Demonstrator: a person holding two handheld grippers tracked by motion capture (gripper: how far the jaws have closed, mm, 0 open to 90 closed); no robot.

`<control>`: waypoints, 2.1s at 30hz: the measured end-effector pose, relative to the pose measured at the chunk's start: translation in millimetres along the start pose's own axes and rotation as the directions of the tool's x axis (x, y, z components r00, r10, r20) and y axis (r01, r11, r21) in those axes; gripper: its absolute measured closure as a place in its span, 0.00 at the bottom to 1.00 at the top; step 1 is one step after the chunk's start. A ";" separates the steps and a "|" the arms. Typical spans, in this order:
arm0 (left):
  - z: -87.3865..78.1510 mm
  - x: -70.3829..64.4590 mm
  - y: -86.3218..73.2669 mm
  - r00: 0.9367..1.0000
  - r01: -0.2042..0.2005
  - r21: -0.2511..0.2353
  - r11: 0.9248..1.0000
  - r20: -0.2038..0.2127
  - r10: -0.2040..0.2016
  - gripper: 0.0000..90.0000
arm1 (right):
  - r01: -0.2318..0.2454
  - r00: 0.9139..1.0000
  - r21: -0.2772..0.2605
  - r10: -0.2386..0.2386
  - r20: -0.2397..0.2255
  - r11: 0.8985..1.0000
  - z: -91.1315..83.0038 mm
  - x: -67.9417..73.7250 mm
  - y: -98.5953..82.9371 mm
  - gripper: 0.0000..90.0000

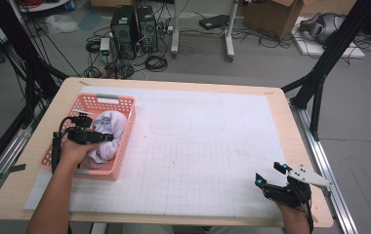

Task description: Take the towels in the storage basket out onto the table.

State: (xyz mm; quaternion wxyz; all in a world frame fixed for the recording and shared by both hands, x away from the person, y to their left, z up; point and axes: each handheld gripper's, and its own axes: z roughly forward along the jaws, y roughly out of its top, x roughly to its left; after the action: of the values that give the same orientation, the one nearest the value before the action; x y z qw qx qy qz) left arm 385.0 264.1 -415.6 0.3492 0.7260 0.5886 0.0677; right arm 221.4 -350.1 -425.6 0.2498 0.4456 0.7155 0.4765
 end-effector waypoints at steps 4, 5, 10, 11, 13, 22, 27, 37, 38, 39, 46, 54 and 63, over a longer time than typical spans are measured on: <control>-1.8 -2.0 0.5 1.000 -0.005 -0.009 1.000 -0.005 0.005 0.67 | -0.005 1.000 -0.004 0.005 0.001 1.000 -0.4 -0.5 -0.3 0.17; -2.8 -4.0 0.9 1.000 -0.019 -0.010 1.000 -0.018 0.019 0.69 | -0.006 1.000 -0.005 0.006 0.005 1.000 -1.0 -0.8 -0.2 0.17; -4.2 -6.0 1.3 0.999 -0.035 -0.015 0.999 -0.027 0.035 0.72 | -0.005 1.000 -0.009 0.005 0.007 1.000 -2.8 -1.3 -0.5 0.17; -5.3 -5.5 1.4 0.999 -0.040 -0.024 0.999 -0.026 0.039 0.72 | -0.010 1.000 -0.007 0.010 0.009 1.000 -3.6 -1.6 -0.7 0.17; -6.5 -6.0 1.6 0.999 -0.041 -0.033 0.999 -0.027 0.040 0.73 | -0.011 1.000 -0.010 0.011 0.012 1.000 -4.3 -2.4 -0.7 0.17; -16.0 -4.6 1.9 0.999 -0.045 -0.113 0.993 -0.012 0.044 0.73 | -0.026 0.999 -0.018 0.026 0.019 0.999 -7.0 -6.2 -1.3 0.17; -25.1 -6.4 1.1 0.998 -0.062 -0.201 0.978 -0.022 0.059 0.73 | -0.032 0.999 -0.023 0.033 0.024 0.999 -8.5 -8.5 -1.6 0.17; -47.0 -13.8 -3.5 0.988 -0.154 -0.399 0.904 -0.078 0.133 0.73 | -0.038 0.999 -0.026 0.039 0.028 0.999 -8.8 -9.5 -1.6 0.17; -47.0 -13.8 -3.5 0.988 -0.154 -0.399 0.904 -0.078 0.133 0.73 | -0.043 0.999 -0.026 0.044 0.028 0.999 -9.0 -9.0 -1.6 0.17; -50.4 -15.0 -4.6 0.986 -0.167 -0.418 0.893 -0.083 0.145 0.73 | -0.042 0.999 -0.025 0.042 0.029 0.999 -9.0 -9.0 -1.6 0.17; -63.4 -18.1 -12.2 0.983 -0.182 -0.536 0.824 -0.091 0.158 0.73 | -0.040 0.999 -0.026 0.041 0.029 0.999 -9.0 -9.0 -1.9 0.17; -72.0 -17.2 -22.3 0.976 -0.204 -0.625 0.753 -0.071 0.206 0.72 | -0.039 0.999 -0.027 0.039 0.030 0.999 -8.5 -9.2 -1.6 0.17; -79.6 -43.6 -22.1 0.944 -0.264 -0.698 0.666 -0.045 0.327 0.72 | -0.028 0.999 -0.028 0.029 0.025 0.999 -5.9 -7.0 -0.8 0.17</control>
State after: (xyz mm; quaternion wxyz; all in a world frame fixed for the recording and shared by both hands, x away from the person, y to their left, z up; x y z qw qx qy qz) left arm 313.6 260.2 -355.5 0.6044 0.6292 0.3788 0.3086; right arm 219.8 -359.0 -424.2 0.2581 0.4581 0.6994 0.4840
